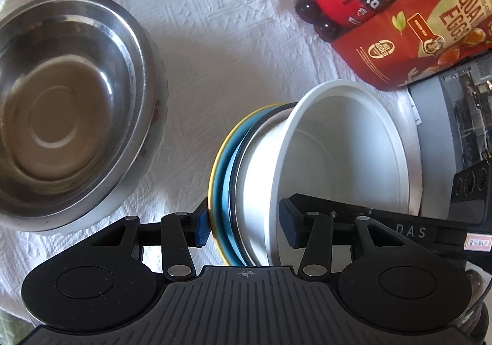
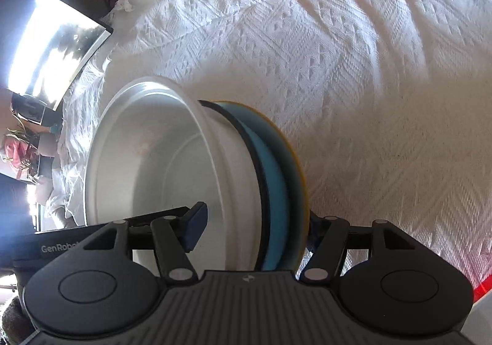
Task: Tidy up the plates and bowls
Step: 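Lift the nested blue bowl stack with both grippers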
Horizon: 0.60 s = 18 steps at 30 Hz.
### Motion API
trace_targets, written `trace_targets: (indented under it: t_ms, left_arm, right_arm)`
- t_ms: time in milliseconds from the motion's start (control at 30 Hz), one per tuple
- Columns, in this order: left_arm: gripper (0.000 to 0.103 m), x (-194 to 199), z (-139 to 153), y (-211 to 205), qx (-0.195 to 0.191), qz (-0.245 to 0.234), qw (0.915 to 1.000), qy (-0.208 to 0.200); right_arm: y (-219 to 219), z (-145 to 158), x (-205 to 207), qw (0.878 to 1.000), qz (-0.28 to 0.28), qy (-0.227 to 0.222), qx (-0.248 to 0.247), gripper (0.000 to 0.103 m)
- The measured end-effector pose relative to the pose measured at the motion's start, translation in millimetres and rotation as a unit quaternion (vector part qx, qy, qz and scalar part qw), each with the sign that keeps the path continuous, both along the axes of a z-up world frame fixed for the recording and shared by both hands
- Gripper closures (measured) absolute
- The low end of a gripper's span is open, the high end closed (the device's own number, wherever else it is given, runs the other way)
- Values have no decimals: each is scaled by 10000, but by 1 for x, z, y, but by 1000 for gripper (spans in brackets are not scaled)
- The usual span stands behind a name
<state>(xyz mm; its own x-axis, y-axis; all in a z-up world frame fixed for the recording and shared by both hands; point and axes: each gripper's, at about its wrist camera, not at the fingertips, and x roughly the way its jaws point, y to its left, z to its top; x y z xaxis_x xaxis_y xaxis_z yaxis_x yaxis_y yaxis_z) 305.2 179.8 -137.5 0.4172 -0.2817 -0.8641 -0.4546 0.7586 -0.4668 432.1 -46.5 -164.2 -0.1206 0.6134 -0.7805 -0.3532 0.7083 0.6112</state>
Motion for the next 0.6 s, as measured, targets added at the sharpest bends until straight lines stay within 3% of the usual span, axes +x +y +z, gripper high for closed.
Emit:
trace_targets:
  t_ms: [167, 500, 600]
  left_arm:
    - [54, -11, 7, 0, 341, -167, 9992, 102]
    - [55, -22, 3, 10, 190, -225, 9996, 25]
    - [57, -22, 4, 5, 359, -263, 9990, 79]
  right_arm:
    - [5, -1, -18, 9998, 115, 147, -6, 38]
    - [15, 1, -42, 9999, 56, -105, 8, 36]
    - [14, 2, -47, 9998, 54, -203, 35, 36]
